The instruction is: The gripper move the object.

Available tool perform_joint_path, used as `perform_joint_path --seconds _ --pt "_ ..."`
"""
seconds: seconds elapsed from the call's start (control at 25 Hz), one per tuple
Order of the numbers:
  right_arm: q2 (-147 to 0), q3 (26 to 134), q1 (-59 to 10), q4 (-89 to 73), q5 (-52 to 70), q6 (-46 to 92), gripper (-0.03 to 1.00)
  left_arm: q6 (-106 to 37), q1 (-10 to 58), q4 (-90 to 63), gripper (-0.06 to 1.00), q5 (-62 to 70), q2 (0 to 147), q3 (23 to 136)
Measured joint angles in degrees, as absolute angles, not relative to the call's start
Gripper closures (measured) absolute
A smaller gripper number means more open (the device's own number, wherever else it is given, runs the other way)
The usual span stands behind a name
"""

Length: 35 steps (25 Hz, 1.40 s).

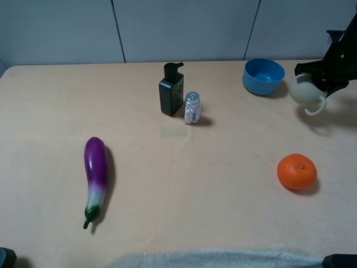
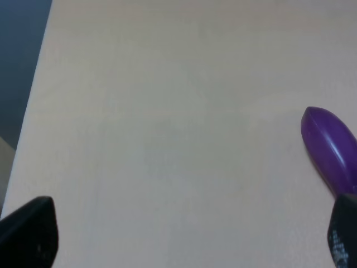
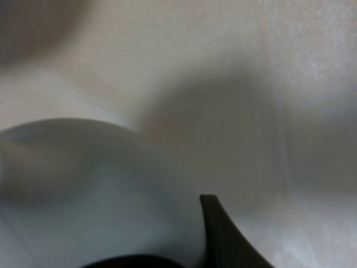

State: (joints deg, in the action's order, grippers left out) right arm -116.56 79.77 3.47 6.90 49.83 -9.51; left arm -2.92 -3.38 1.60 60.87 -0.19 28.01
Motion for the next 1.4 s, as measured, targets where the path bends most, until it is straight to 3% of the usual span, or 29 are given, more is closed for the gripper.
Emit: perform_joint_path --seconds 1.0,1.16,1.4 --pt "-122.42 80.54 3.47 10.04 44.15 -10.15 0.97 -2.92 -3.38 1.6 -0.02 60.87 -0.19 27.96" --pt "-122.42 80.54 3.47 10.04 43.83 -10.2 0.86 -2.92 -3.38 1.6 -0.02 60.87 -0.19 27.96" --pt "-122.42 80.54 3.47 10.04 43.37 -10.2 0.47 -2.92 -3.38 1.6 -0.02 60.87 -0.19 27.96"
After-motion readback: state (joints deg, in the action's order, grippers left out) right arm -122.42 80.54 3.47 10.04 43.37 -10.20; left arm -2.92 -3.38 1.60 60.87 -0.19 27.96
